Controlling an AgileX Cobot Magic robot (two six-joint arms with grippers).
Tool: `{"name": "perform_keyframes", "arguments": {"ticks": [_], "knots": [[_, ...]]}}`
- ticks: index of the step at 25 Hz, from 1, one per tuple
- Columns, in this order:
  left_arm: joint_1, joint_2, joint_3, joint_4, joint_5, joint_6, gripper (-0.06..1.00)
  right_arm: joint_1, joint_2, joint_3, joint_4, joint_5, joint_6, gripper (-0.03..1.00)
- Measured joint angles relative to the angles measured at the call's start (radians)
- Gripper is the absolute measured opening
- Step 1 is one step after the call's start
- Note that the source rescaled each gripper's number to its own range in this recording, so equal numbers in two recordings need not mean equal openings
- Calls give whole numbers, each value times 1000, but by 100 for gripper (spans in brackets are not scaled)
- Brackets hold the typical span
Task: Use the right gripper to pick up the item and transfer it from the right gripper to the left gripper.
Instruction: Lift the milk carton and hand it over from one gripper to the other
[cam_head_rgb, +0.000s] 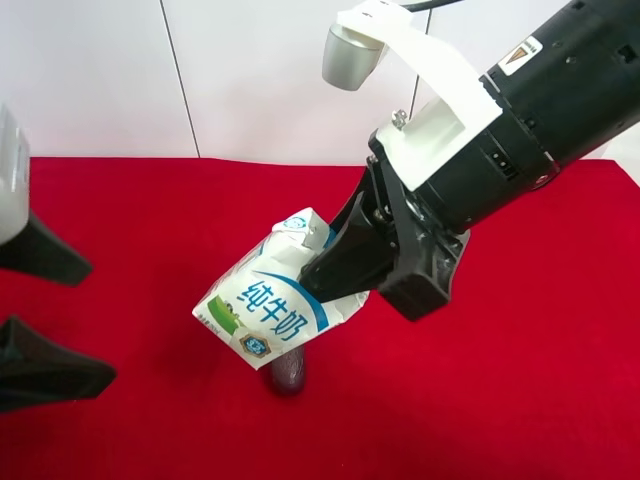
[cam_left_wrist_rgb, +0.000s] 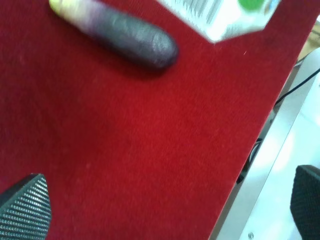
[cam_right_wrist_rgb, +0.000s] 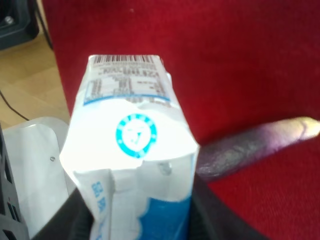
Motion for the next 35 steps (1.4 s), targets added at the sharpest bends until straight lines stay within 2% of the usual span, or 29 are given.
{"name": "perform_keyframes", "arguments": {"ticks": [4, 8, 11, 14, 25, 30, 32, 35], "knots": [[0, 49, -55, -45, 17, 68, 92, 0, 0, 0, 43, 10, -95, 1], [0, 102, -94, -130, 47, 152, 92, 0, 0, 0, 97, 10, -185, 1], [0, 139, -118, -203, 64, 217, 92, 0, 0, 0, 109, 10, -224, 1], [0, 166, -139, -241, 74, 252, 92, 0, 0, 0, 111, 10, -251, 1], [0, 225, -173, -278, 89, 290, 92, 0, 0, 0, 235, 4, -393, 1], [0, 231, -173, -281, 89, 296, 91, 0, 0, 0, 271, -43, -419, 1], [0, 234, -173, -281, 89, 296, 87, 0, 0, 0, 290, -48, -440, 1], [0, 239, -173, -281, 87, 296, 77, 0, 0, 0, 329, -51, -453, 1]]}}
